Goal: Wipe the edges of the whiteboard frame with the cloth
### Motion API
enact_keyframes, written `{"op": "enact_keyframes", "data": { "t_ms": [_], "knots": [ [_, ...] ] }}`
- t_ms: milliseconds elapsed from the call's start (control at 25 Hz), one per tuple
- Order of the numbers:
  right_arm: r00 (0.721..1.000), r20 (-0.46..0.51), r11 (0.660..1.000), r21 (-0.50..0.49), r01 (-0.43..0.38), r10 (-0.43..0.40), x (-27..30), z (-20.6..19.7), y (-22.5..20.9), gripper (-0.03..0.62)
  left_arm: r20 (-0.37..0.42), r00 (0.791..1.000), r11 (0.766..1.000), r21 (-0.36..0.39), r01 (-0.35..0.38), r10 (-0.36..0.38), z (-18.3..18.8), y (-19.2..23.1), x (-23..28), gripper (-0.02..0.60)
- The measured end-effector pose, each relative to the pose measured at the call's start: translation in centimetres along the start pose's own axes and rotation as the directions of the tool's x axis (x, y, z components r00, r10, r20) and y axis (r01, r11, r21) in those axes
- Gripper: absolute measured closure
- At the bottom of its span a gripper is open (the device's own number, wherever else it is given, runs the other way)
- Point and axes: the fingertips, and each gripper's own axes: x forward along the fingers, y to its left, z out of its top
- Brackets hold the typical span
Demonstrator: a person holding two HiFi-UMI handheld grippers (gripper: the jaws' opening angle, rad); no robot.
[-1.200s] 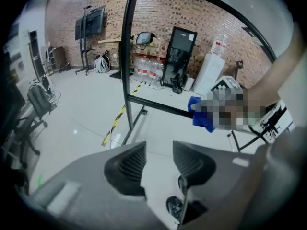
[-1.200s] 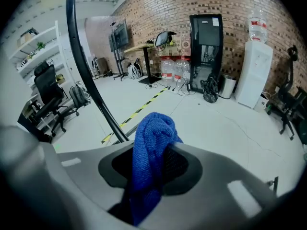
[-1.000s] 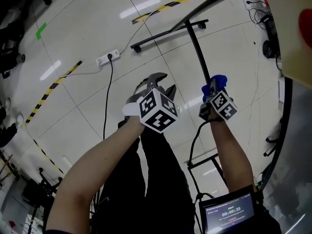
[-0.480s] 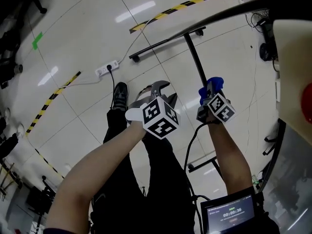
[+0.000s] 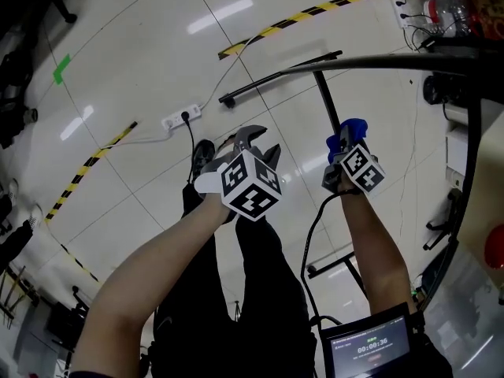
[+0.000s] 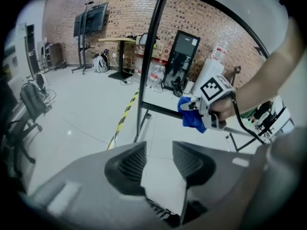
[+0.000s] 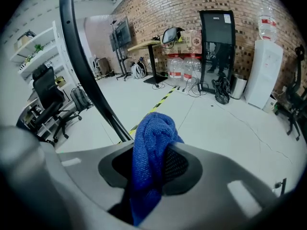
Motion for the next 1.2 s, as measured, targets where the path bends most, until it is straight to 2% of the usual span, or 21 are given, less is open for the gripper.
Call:
{"op": "enact_keyframes", "data": {
  "t_ms": [240, 440, 680, 1200],
  "knots": [
    [1.000, 0.020, 1.000, -0.007, 0.013, -0.013, 1.2, 1.2, 1.8, 0.476, 0.001, 1.000, 0.999, -0.036, -0.003, 0.003, -0.9, 2.0, -0.5, 0.412],
    [1.000, 0.026, 1.000, -0.018, 0.007, -0.006, 2.0, 2.1, 3.2, 0.476, 0.017, 0.998, 0.988, -0.139, -0.060, 0.063, -0.9, 6.0, -0.9, 0.413],
    [1.000, 0.029, 1.000, -0.023, 0.003, -0.003, 3.2, 3.2, 4.7, 0.476, 0.013, 0.999, 0.994, -0.097, -0.044, 0.045, -0.1, 6.7, -0.7, 0.413],
    [0.997, 0.065, 0.999, -0.022, -0.038, 0.039, 5.7, 6.2, 9.8, 0.476, -0.001, 1.000, 0.992, -0.123, -0.020, 0.020, -1.0, 7.5, -0.6, 0.414]
  ]
}}
